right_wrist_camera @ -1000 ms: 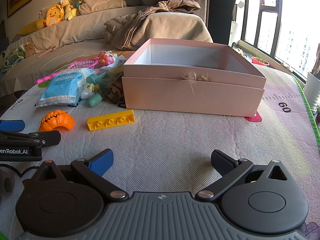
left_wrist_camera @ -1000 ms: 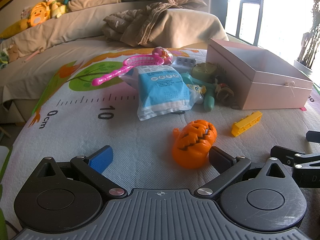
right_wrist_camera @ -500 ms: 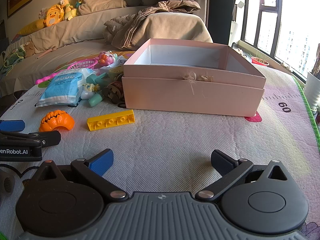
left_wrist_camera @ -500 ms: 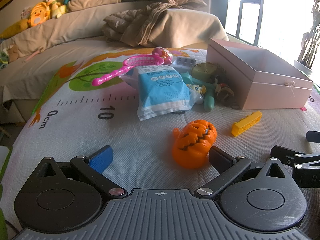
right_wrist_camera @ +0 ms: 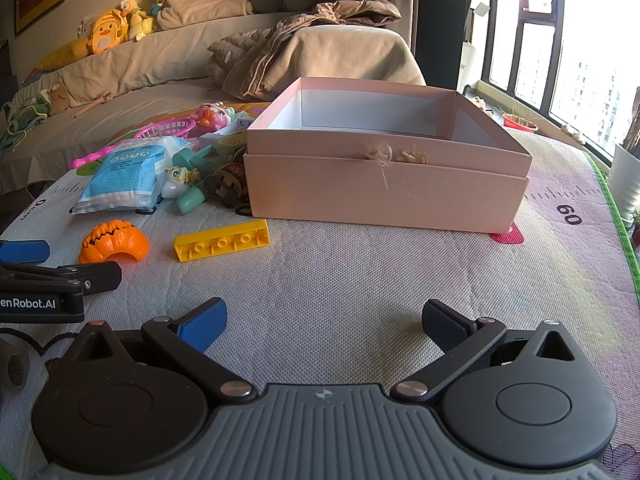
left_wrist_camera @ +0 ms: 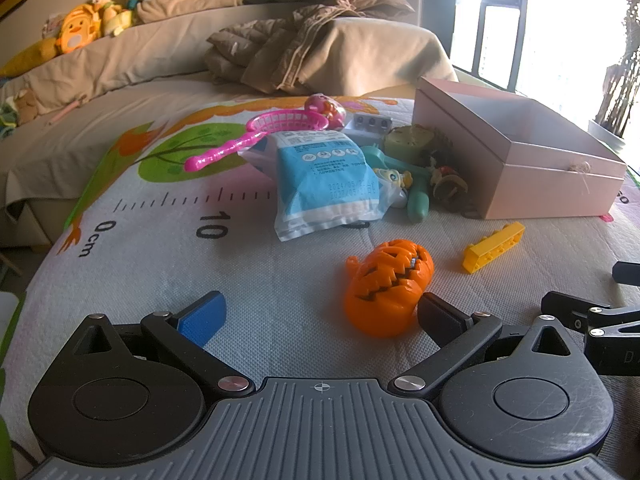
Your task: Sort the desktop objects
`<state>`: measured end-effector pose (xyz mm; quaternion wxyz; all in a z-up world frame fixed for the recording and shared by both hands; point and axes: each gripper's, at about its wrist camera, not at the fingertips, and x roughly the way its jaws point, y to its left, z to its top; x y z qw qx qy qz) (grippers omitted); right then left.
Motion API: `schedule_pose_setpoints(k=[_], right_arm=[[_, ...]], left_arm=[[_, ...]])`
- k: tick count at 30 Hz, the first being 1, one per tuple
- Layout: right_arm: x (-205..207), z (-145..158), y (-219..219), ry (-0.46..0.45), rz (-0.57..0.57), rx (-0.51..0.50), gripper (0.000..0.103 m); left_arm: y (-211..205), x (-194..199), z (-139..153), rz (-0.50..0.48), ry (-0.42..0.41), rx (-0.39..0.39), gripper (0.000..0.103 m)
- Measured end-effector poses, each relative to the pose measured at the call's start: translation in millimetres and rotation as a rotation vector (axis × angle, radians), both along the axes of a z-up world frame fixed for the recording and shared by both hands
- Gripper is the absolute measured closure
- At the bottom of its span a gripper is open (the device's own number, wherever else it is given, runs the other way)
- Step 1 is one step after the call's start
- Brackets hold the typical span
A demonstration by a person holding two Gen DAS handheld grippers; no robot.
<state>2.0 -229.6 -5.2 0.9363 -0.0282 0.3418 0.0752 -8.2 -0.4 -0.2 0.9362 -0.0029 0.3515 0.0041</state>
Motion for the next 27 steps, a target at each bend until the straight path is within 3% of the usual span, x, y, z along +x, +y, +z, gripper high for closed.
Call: schedule_pose_setpoints(k=[14, 27], right_arm=[[-1, 0, 0, 0.002, 0.001, 0.001, 0.0], [7, 3, 0, 0.043, 0.026, -0.005, 0.0]], left_arm=[[0, -1, 0, -0.006, 0.008, 0.003, 0.0], [2, -26, 2, -0.037, 0.033, 0.009, 0.0]])
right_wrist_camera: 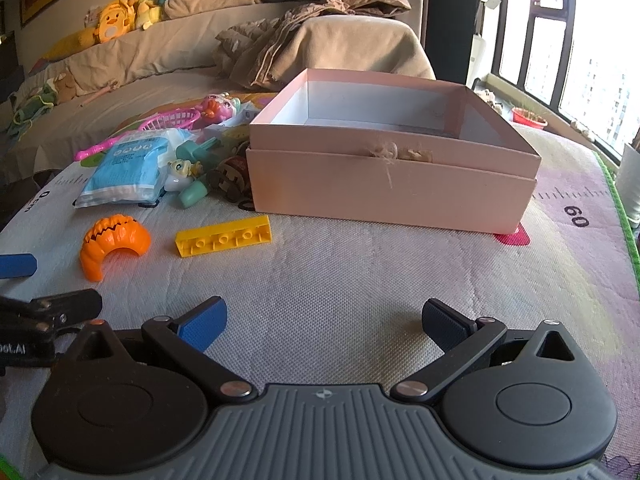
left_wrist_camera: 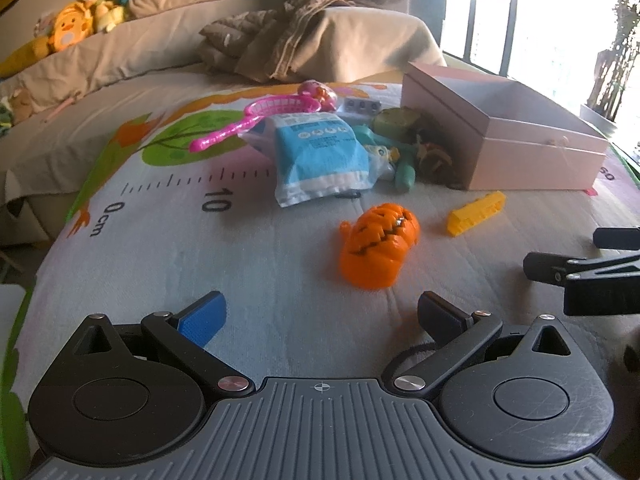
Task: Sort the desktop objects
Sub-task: 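Move right tool to the yellow lego brick while left tool approaches the orange pumpkin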
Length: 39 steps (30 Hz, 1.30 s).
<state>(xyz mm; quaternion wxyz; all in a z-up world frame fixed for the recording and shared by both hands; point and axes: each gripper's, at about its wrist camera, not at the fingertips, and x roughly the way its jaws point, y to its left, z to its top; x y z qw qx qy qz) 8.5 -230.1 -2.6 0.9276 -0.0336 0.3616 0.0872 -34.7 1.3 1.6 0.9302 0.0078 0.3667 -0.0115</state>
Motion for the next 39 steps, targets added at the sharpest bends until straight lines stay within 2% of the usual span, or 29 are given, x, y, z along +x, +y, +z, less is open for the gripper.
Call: schedule_pose_setpoints(k=[10, 12, 16, 17, 21, 23, 25, 27, 29, 31, 34, 37, 39], right_arm=[[-3, 2, -1, 0.027, 0.011, 0.003, 0.0], [-1, 6, 1, 0.04, 0.051, 0.007, 0.0], [1, 20, 21, -0.026, 0.144, 0.01, 0.0], [4, 21, 30, -0.042, 0.169, 0.002, 0.001], [20, 17, 59, -0.044, 0.232, -0.039, 0.02], [22, 22, 58, -0.07, 0.229, -0.049, 0.023], [18, 38, 44, -0.149, 0.201, -0.047, 0.019], [17, 56, 19, -0.256, 0.08, -0.077, 0.0], [26, 68, -13, -0.308, -0.065, -0.082, 0.0], [47, 70, -43, -0.274, -0.161, -0.057, 0.0], [77, 62, -69, -0.207, -0.24, -0.013, 0.0], [95, 53, -69, -0.14, -0.2, 0.088, 0.0], [97, 53, -57, -0.162, -0.194, 0.077, 0.0]], left_arm=[[3, -1, 0, -0.022, -0.006, -0.017, 0.0], [6, -1, 1, -0.05, -0.003, -0.025, 0.0], [13, -2, 3, -0.105, 0.001, -0.037, 0.0], [14, -2, 3, -0.112, 0.003, -0.035, 0.0], [13, 1, 5, -0.121, 0.007, -0.023, 0.0], [14, 3, 8, -0.126, 0.004, -0.026, 0.0], [16, 7, 11, -0.126, -0.002, -0.029, 0.0], [15, 15, 12, -0.127, -0.01, -0.024, 0.0], [11, 26, 12, -0.145, -0.013, -0.01, 0.0], [6, 35, 13, -0.169, -0.016, 0.002, 0.0], [2, 44, 15, -0.198, -0.029, 0.012, 0.0], [5, 46, 18, -0.2, -0.048, 0.005, 0.0], [9, 47, 18, -0.196, -0.045, -0.008, 0.0]])
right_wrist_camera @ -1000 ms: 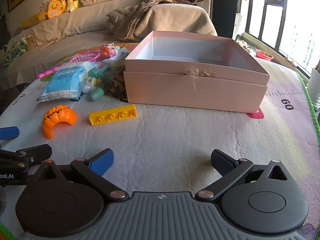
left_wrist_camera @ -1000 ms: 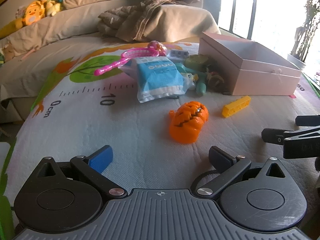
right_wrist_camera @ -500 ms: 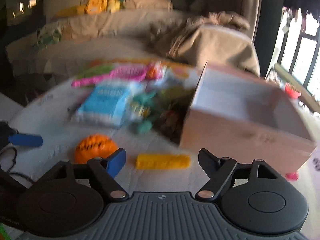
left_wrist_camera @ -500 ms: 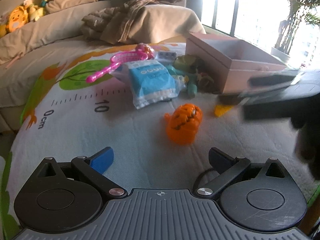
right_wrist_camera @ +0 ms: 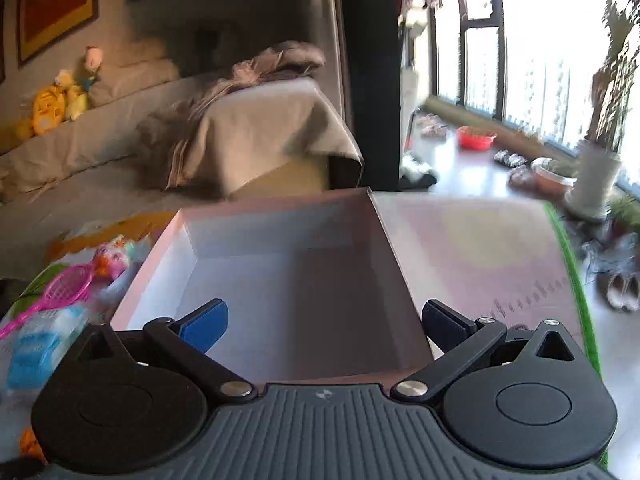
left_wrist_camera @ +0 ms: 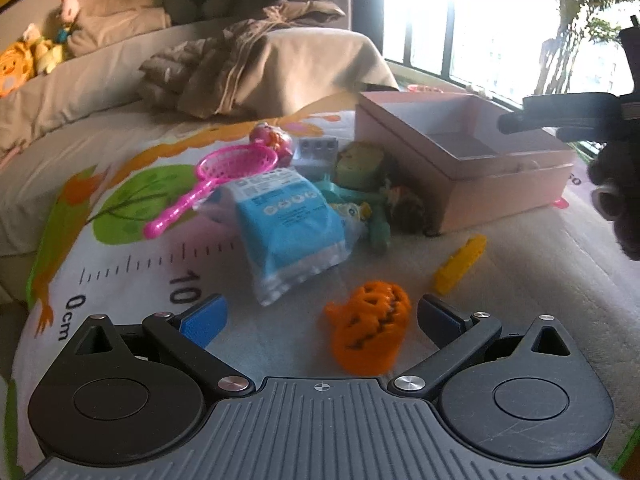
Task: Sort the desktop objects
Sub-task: 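Move right tool to the yellow lego brick while left tool approaches the orange pumpkin, then close right gripper on the yellow brick while left gripper closes on the orange pumpkin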
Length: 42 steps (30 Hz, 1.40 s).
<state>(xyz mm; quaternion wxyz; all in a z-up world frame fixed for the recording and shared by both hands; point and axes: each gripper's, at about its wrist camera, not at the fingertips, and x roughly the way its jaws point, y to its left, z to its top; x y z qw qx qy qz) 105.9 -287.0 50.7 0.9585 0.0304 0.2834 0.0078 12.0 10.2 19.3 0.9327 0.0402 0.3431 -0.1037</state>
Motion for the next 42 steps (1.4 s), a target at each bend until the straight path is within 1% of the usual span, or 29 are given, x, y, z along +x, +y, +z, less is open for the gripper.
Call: schedule_pose_setpoints(k=[1, 4, 6, 8, 9, 10, 12, 14, 16, 17, 18, 20, 21, 23, 25, 26, 27, 28, 29, 30, 31, 32, 33, 35, 37, 38, 40, 41, 42], right_arm=[[1, 0, 7, -0.008, 0.015, -0.013, 0.0], [4, 2, 18, -0.003, 0.088, 0.004, 0.0], [-12, 7, 29, -0.074, 0.084, -0.06, 0.0], [-39, 12, 47, -0.136, 0.166, -0.133, 0.0], [-50, 10, 54, -0.133, 0.225, -0.143, 0.001], [-60, 7, 62, -0.106, 0.295, -0.142, 0.003], [-70, -7, 81, -0.024, 0.417, -0.152, 0.016], [-72, -25, 98, 0.019, 0.458, -0.197, 0.017], [-67, -38, 108, 0.043, 0.442, -0.208, 0.019], [-65, -38, 106, 0.047, 0.436, -0.165, 0.024], [-63, -37, 104, 0.064, 0.442, -0.138, 0.037], [-63, -34, 98, 0.08, 0.449, -0.123, 0.057], [-64, -34, 95, 0.086, 0.441, -0.132, 0.059], [-73, -34, 89, 0.091, 0.421, -0.128, 0.059], [-79, -34, 80, 0.098, 0.406, -0.108, 0.059], [-80, -33, 77, 0.095, 0.396, -0.106, 0.059], [-78, -32, 77, 0.085, 0.384, -0.111, 0.058], [-80, -31, 74, 0.072, 0.378, -0.117, 0.056], [-83, -30, 71, 0.06, 0.376, -0.122, 0.05], [-85, -29, 68, 0.047, 0.375, -0.124, 0.041], [-87, -28, 66, 0.035, 0.379, -0.124, 0.035], [-88, -28, 65, 0.029, 0.388, -0.124, 0.027], [-87, -28, 65, 0.029, 0.401, -0.125, 0.025], [-86, -32, 68, 0.05, 0.427, -0.122, 0.025], [-80, -38, 72, 0.085, 0.438, -0.095, 0.025], [-77, -40, 74, 0.097, 0.436, -0.085, 0.026], [-75, -43, 79, 0.102, 0.429, -0.089, 0.032], [-74, -43, 80, 0.102, 0.431, -0.095, 0.035], [-74, -44, 81, 0.103, 0.432, -0.102, 0.035]], left_arm=[[1, 0, -1, 0.001, 0.004, -0.003, 0.0], [5, -2, -3, -0.002, 0.014, -0.01, 0.0], [10, -5, -3, 0.004, 0.013, -0.015, 0.0], [14, -5, -3, 0.022, 0.007, -0.01, 0.0], [16, -5, -3, 0.036, 0.002, 0.0, 0.0], [18, -5, -3, 0.049, -0.004, 0.013, 0.0], [20, -3, -2, 0.076, -0.018, 0.046, 0.0], [23, -2, 0, 0.095, -0.022, 0.061, 0.0], [26, -5, 3, 0.102, -0.02, 0.053, 0.0], [28, -6, 4, 0.101, -0.015, 0.041, 0.0], [29, -6, 6, 0.1, -0.007, 0.025, 0.0], [26, -5, 6, 0.098, 0.022, -0.023, 0.0], [23, -3, 6, 0.093, 0.042, -0.055, 0.0], [12, 3, 4, 0.08, 0.071, -0.097, 0.0], [0, 9, -1, 0.077, 0.08, -0.082, 0.001], [-5, 13, -4, 0.079, 0.079, -0.064, 0.004], [-9, 16, -6, 0.08, 0.078, -0.047, 0.014], [-11, 18, -8, 0.076, 0.081, -0.038, 0.019], [-13, 19, -9, 0.067, 0.077, -0.032, 0.021], [-14, 18, -9, 0.044, 0.067, -0.029, 0.023], [-14, 16, -9, 0.016, 0.067, -0.032, 0.024], [-13, 14, -9, -0.008, 0.067, -0.035, 0.026], [-11, 11, -9, -0.032, 0.067, -0.04, 0.031], [-6, 6, -8, -0.06, 0.07, -0.048, 0.035], [2, 1, -7, -0.06, 0.071, -0.044, 0.035], [5, 0, -7, -0.046, 0.068, -0.031, 0.035], [11, 0, -6, 0.009, 0.058, 0.015, 0.032], [13, 1, -5, 0.036, 0.053, 0.036, 0.029], [15, 2, -5, 0.063, 0.049, 0.054, 0.026]])
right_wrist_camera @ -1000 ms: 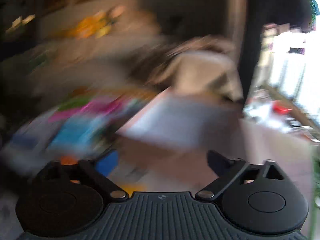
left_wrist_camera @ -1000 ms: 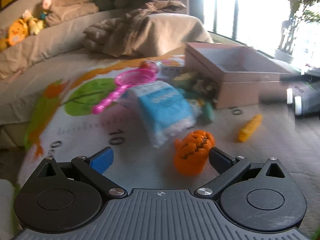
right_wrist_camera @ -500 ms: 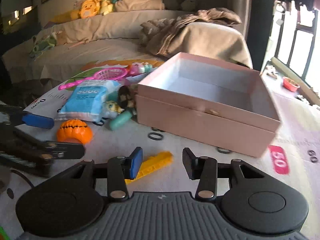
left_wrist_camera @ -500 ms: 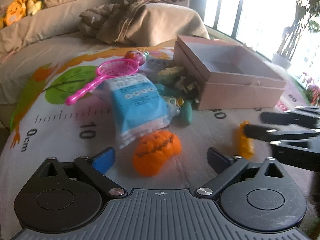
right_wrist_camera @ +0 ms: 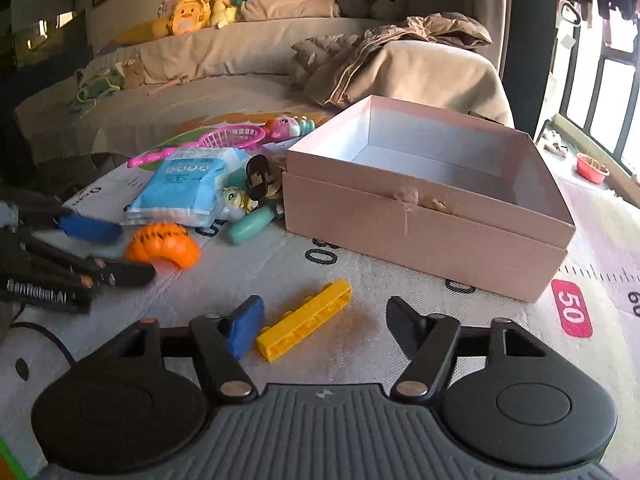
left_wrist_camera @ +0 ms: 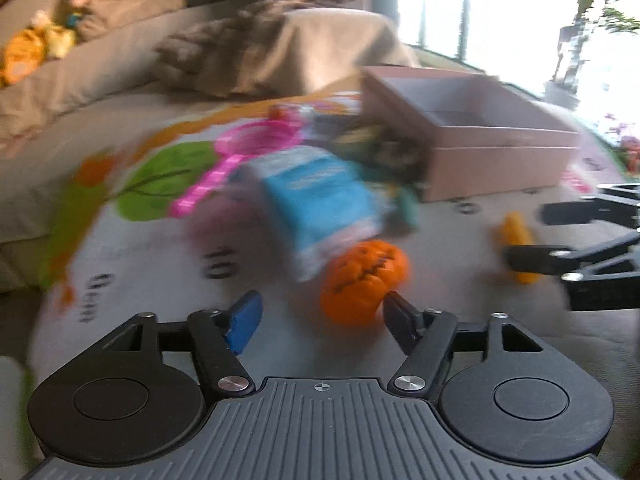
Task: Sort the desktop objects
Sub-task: 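Close right gripper on the yellow brick while left gripper closes on the orange pumpkin, then carry brick and pumpkin over the pink box and open both grippers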
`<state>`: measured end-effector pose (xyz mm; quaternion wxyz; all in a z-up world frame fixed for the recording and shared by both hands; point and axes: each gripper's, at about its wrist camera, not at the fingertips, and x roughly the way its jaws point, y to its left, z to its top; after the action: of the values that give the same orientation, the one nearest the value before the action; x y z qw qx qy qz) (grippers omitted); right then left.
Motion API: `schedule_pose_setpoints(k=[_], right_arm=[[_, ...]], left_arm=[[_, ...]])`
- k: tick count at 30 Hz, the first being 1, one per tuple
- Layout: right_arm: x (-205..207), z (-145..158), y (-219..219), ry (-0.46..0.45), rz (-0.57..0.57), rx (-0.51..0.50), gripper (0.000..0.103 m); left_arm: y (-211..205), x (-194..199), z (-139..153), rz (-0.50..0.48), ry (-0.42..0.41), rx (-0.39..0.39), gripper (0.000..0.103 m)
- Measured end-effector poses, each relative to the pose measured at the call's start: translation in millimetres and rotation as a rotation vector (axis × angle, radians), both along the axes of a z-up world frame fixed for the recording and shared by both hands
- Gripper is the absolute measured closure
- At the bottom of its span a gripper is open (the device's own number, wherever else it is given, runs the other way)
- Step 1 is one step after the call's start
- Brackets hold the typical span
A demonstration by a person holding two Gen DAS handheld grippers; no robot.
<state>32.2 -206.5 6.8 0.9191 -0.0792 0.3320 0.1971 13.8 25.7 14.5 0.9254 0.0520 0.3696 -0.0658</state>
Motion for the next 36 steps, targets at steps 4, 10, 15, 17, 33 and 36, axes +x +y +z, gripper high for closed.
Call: schedule_pose_setpoints(k=[4, 10, 15, 17, 33, 36], right_arm=[[-3, -3, -8, -0.047, -0.08, -0.113, 0.035], [-6, 1, -39, -0.044, -0.188, -0.071, 0.041], [-6, 4, -33, -0.054, -0.116, -0.066, 0.052], [-4, 3, -27, -0.063, -0.084, -0.082, 0.052], [-4, 15, -15, 0.041, -0.004, -0.041, 0.088], [-11, 43, -30, -0.007, -0.02, -0.016, 0.088]], left_arm=[[7, 2, 2, 0.018, 0.019, -0.039, 0.024], [-20, 13, -1, -0.011, 0.032, -0.121, 0.017], [-29, 19, -3, 0.003, 0.008, -0.097, 0.038], [-26, 14, -3, -0.024, 0.008, -0.104, 0.037], [-42, -13, 7, -0.189, 0.013, -0.081, 0.038], [-50, -10, 33, -0.225, -0.069, -0.067, 0.038]])
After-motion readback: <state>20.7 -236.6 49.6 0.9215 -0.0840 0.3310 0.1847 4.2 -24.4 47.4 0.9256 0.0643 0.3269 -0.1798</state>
